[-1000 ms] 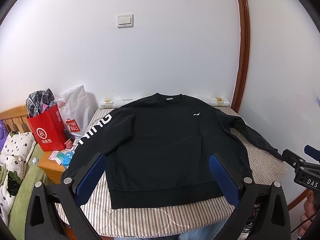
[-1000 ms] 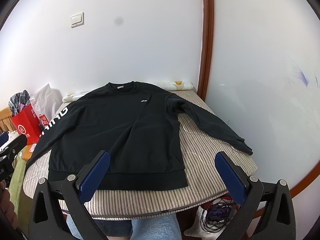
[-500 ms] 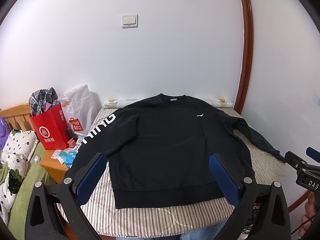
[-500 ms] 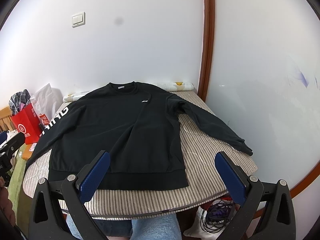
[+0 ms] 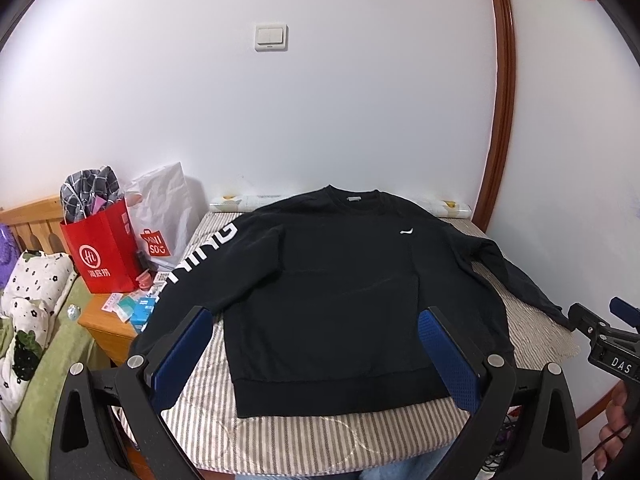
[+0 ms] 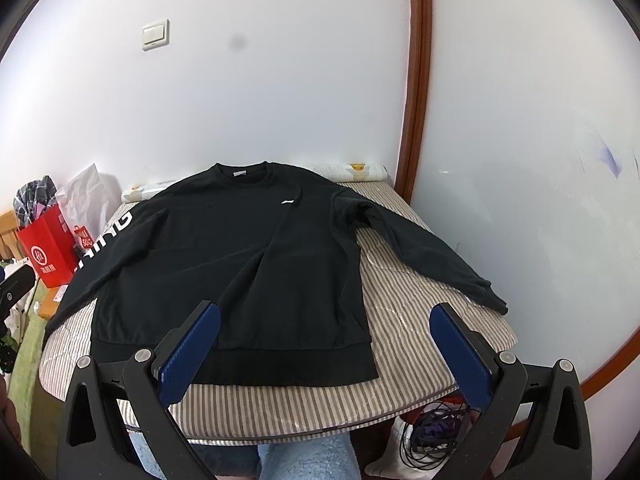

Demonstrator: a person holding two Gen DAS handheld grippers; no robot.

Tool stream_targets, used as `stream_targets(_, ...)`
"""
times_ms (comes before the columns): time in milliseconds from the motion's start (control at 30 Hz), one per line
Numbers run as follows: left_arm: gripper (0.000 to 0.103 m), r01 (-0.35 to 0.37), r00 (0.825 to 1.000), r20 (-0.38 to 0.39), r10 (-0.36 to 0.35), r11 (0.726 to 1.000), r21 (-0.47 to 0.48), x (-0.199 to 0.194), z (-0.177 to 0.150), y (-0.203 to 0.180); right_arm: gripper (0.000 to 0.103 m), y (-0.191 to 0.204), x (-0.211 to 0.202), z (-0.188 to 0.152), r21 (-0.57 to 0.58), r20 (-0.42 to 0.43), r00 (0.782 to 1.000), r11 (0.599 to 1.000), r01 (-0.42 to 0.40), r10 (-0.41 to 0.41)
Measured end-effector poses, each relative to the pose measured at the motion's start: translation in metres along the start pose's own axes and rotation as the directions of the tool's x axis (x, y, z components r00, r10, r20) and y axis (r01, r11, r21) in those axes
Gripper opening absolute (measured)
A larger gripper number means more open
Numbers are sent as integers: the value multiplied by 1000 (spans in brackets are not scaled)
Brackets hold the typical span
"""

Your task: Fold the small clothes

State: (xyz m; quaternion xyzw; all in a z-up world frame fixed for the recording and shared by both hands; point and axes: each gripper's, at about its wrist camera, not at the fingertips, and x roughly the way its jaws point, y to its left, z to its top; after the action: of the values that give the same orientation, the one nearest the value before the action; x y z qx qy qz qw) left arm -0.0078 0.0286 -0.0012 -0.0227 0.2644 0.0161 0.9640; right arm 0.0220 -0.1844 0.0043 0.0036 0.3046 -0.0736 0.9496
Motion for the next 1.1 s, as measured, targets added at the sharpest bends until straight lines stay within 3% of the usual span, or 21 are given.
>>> stream_targets(333, 103, 39, 999, 16, -38, 999, -28, 15, 0, 19, 103, 18, 14, 10, -7, 6, 1000, 1000, -22, 22)
stream_targets(467, 103, 81, 997, -9, -82, 994, -77, 30, -1, 33, 103, 26, 24, 12, -11, 8, 1000, 1000, -20, 20)
stream_targets(700, 103, 84, 993, -66, -93, 988, -128, 69, -11, 56, 103, 39, 59, 16, -11, -37, 999, 1000, -21, 21)
stream_targets(900, 103, 76, 983, -141, -116, 962, -263, 117, -32, 93, 103, 56, 92, 11, -23, -70, 995, 998, -66, 65)
stream_targets(1100, 103, 29, 971, -208, -114, 927, -374, 157, -56, 124, 102, 82, 129, -5, -128, -125, 991, 990, -67, 51)
